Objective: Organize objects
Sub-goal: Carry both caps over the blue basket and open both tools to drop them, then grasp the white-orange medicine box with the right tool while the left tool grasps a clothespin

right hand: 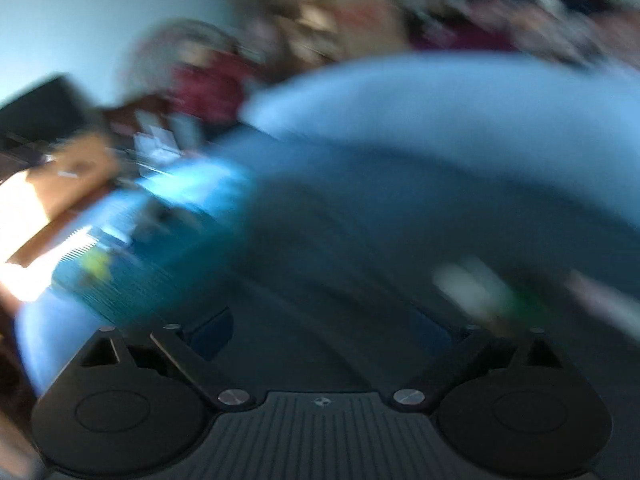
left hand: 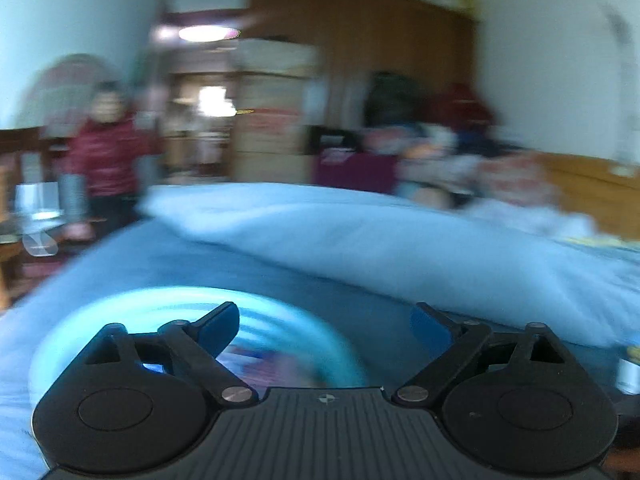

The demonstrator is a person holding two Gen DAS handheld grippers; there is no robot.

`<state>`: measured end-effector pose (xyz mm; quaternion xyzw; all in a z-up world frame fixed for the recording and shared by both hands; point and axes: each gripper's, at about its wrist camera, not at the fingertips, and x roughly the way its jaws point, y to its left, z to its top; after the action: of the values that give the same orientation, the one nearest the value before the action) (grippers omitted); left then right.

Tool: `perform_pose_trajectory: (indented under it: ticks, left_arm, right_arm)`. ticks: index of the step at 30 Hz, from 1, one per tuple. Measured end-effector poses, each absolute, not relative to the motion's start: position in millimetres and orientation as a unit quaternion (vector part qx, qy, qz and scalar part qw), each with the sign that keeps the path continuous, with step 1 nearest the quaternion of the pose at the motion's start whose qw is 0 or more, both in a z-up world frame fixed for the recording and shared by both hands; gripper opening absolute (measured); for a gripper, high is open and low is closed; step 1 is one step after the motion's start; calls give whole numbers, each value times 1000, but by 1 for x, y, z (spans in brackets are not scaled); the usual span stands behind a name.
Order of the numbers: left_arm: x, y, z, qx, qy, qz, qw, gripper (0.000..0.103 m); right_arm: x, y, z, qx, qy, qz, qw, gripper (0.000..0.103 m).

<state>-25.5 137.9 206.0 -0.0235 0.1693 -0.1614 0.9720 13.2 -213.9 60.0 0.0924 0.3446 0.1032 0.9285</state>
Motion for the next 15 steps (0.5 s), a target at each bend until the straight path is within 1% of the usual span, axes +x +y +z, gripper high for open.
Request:
perform_pose_trajectory:
  ticks: [3, 5, 7, 12, 13, 15]
  left_arm:
    - [-34, 88, 172, -8, 199, -229, 953, 95]
    - [-30, 65, 146, -7, 242, -236, 941, 92]
    - [-24, 51, 128, -19, 271, -240, 932, 91]
    - [-13, 26, 106, -14, 304, -247, 920, 91]
    - [-10, 19, 103, -10, 308, -249, 918, 91]
    - [-4, 5, 99, -9, 317, -253, 914, 91]
  right_arm:
    - [1, -280, 45, 88, 349, 46, 932, 93]
    - [10, -310, 48, 48, 341, 30, 938, 93]
    - [35, -336, 45, -1, 349, 26, 937, 94]
    - [106, -370, 13, -91, 410, 55, 906, 94]
    - [115, -371, 4, -98, 428, 59, 897, 93]
    - [118, -376, -6, -86, 429, 73, 896, 89]
